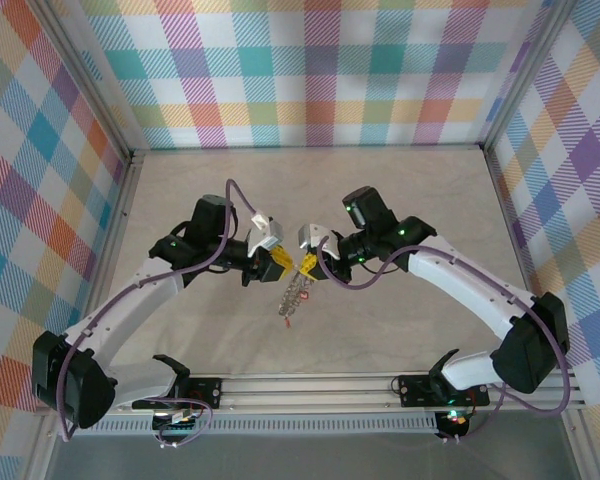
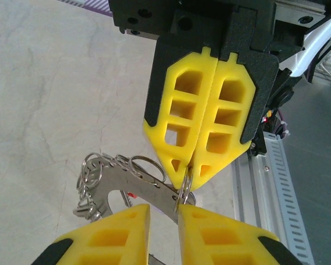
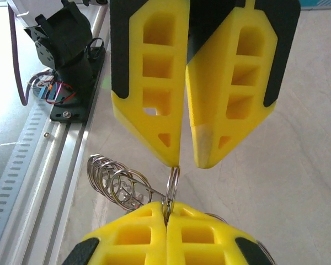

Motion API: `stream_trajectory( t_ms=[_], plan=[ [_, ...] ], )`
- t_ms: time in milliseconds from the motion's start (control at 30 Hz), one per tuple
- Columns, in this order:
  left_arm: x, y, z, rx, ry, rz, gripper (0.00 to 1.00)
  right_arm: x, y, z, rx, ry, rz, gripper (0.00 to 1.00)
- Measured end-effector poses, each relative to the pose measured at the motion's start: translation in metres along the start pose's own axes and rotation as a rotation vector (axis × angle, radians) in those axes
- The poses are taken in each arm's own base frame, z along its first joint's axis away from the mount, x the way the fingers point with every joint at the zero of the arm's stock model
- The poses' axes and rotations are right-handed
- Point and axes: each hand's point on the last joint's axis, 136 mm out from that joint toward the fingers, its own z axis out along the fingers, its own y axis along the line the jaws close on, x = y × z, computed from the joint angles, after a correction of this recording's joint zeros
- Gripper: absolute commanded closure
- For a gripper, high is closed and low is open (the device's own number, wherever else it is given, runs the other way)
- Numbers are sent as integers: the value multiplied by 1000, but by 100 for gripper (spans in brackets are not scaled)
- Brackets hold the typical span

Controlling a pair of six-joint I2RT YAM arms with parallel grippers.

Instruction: Put the keys on the keyring

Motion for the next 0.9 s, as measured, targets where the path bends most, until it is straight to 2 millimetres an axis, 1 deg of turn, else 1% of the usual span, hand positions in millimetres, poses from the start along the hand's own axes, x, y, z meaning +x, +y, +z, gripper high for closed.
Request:
stream_trajectory(
  t_ms=[200, 400, 500, 533, 600, 633, 900],
  plan=[
    [-3, -1, 1, 16, 1, 5, 74, 1, -1, 2, -1, 6, 4, 100],
    [-1, -12, 2, 71, 14, 28, 75, -7, 1, 4, -16, -15, -12, 100],
    [-3, -13, 2, 79, 18, 39, 79, -8, 2, 5, -20, -22, -16, 100],
    [-4, -13, 2, 80, 17, 41, 84, -8, 2, 5, -21, -23, -16, 100],
    [-4, -13, 2, 79, 17, 45, 99, -9, 4, 5, -27, -24, -18, 100],
    [-3, -13, 2, 82, 18, 47, 100, -9, 3, 6, -24, -22, -17, 100],
    [-2, -14, 1, 82, 24, 62, 100, -9, 4, 6, -26, -21, 5, 100]
  ],
)
